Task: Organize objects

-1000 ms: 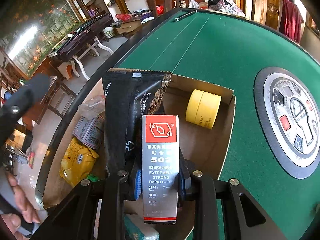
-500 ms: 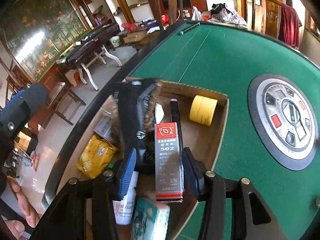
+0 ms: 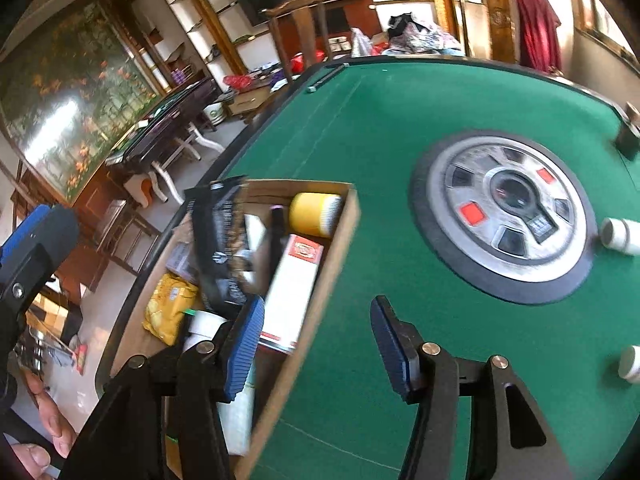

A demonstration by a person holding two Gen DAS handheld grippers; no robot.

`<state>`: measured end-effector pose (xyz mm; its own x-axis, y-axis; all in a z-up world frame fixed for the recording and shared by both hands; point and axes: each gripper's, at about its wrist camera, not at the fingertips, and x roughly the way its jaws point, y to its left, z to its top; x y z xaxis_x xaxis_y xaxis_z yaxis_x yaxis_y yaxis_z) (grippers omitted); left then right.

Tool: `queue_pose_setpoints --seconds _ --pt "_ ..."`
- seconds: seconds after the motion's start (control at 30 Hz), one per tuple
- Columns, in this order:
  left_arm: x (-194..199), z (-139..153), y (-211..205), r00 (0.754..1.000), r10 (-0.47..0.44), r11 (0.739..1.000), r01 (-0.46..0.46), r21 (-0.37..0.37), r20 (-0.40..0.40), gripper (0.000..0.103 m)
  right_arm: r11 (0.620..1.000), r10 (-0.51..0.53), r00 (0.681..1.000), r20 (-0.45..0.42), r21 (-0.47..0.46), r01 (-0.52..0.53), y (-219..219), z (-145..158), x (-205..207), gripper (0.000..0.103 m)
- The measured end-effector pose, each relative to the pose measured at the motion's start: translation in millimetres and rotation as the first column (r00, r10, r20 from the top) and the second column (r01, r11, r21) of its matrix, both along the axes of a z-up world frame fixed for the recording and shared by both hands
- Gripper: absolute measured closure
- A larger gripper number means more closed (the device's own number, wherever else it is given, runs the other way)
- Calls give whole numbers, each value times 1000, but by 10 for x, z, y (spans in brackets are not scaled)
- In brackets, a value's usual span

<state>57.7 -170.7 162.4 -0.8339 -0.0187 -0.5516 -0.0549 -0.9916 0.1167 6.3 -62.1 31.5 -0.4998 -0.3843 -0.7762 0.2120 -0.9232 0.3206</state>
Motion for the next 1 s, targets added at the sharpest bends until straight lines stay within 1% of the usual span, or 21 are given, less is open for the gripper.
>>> queue_pose_setpoints --seconds 0.2,0.4,0.6,0.7,0.77,0.83,0.87,1.0 --pt "-37 -72 291 998 -49 999 49 -11 31 7 997 -70 998 10 -18 70 468 -46 -12 41" --pt "-79 -175 540 994 -91 995 93 -30 61 7 985 -168 986 16 -29 169 1047 -82 -45 39" --pt "-164 -283 747 987 -124 992 127 -27 104 7 960 -278 960 14 -42 278 1684 -114 -123 39" --pt "-179 -343 832 981 -144 989 147 -14 128 7 937 -347 938 -12 -49 346 2039 -90 -190 39" --pt "-186 -386 874 977 -159 987 161 -4 142 7 919 -394 918 -42 -41 393 2280 -61 -286 38" --pt "-190 -429 908 974 -167 986 169 1 154 7 910 -414 908 -65 -18 414 2489 -40 -442 35" --pt "-193 -461 930 971 -175 984 176 7 165 7 909 -416 907 -68 1 417 2549 -42 -517 34" --pt "-223 -537 980 961 -196 981 194 31 195 7 914 -391 919 -41 103 393 2697 -134 -913 33"
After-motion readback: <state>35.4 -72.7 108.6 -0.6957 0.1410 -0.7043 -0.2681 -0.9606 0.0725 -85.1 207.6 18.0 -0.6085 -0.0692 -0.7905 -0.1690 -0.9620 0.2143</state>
